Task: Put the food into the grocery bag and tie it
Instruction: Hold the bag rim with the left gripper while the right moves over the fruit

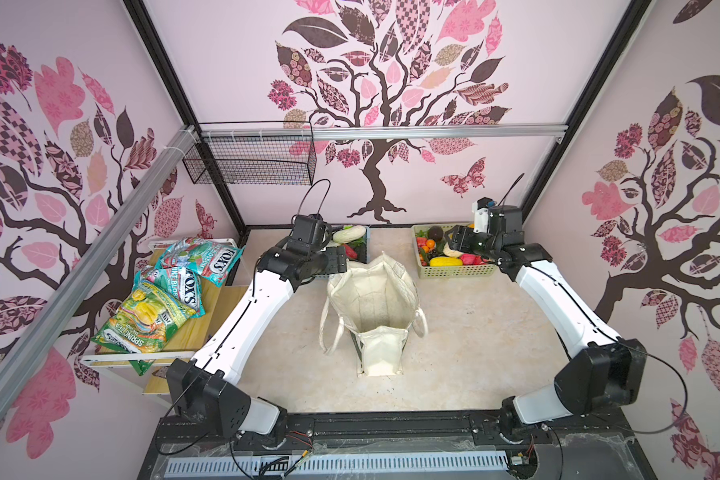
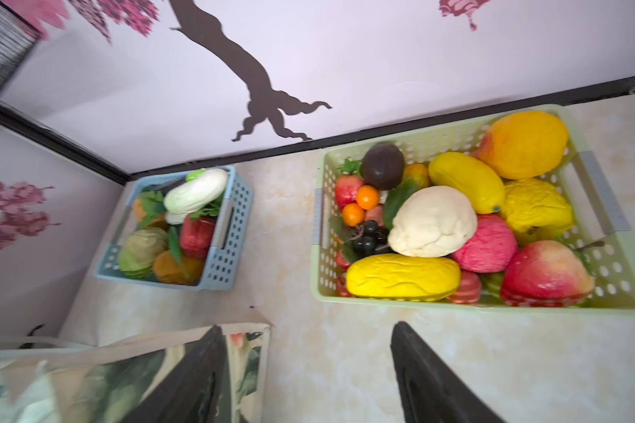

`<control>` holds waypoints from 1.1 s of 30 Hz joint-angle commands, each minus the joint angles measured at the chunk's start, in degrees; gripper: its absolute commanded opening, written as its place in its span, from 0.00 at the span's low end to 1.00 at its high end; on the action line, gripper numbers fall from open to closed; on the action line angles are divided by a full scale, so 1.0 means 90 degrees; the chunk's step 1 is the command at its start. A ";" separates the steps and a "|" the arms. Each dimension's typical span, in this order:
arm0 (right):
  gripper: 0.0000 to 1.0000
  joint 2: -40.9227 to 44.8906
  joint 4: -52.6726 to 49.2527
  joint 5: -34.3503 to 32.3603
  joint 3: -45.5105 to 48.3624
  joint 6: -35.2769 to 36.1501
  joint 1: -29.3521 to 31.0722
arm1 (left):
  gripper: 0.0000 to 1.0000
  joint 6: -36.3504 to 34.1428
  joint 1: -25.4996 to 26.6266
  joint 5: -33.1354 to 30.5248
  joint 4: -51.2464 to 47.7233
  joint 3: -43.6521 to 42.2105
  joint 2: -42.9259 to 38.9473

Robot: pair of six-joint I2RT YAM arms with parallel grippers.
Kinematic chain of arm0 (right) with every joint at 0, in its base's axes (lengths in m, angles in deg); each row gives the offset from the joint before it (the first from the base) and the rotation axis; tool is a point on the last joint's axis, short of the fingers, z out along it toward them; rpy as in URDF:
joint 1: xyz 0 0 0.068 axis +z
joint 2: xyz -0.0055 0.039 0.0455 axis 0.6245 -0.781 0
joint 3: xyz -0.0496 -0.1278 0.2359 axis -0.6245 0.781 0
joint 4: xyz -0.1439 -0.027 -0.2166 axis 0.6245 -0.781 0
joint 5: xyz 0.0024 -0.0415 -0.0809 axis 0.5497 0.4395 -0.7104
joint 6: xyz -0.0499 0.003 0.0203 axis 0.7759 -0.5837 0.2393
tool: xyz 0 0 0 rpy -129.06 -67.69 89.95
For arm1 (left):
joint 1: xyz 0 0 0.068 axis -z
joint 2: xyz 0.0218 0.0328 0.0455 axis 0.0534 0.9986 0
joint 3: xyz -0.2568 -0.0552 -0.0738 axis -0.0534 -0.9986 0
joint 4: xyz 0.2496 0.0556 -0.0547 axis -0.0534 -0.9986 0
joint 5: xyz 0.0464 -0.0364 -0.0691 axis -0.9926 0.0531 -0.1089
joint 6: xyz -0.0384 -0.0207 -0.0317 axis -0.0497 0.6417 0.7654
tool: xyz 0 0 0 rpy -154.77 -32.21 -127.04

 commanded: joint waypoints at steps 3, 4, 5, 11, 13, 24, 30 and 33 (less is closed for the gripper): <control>0.59 -0.1110 -0.0026 -0.0391 -0.0365 0.0340 0.0089 | 0.89 -0.0119 -0.0121 -0.0034 -0.0006 -0.0047 -0.0200; 0.58 -0.1297 -0.0029 -0.0449 -0.0472 0.0377 0.0152 | 0.89 -0.0114 -0.0135 -0.0049 -0.0031 -0.0042 -0.0219; 0.57 -0.1534 -0.0035 -0.0567 -0.0630 0.0444 0.0273 | 0.89 -0.0106 -0.0163 -0.0060 -0.0054 -0.0056 -0.0232; 0.56 -0.2762 -0.0141 -0.1131 -0.1503 0.0581 0.0794 | 0.89 -0.0007 -0.0277 -0.0027 -0.0033 -0.0335 -0.0476; 0.55 -0.3107 -0.0155 -0.1234 -0.1721 0.0602 0.0892 | 0.89 -0.0007 -0.0314 -0.0023 -0.0042 -0.0407 -0.0524; 0.44 -0.4116 0.0045 -0.1195 -0.2106 0.0595 0.1071 | 0.89 0.0064 -0.0428 0.0046 0.0090 -0.0573 -0.0535; 0.33 -0.4121 0.0067 -0.1465 -0.1874 0.0449 0.1140 | 0.89 0.0194 -0.0433 0.0160 0.0268 -0.0646 -0.0526; 0.30 -0.3868 0.0267 -0.1533 -0.1448 0.0325 0.1134 | 0.89 0.0224 -0.0432 0.0188 0.0312 -0.0685 -0.0537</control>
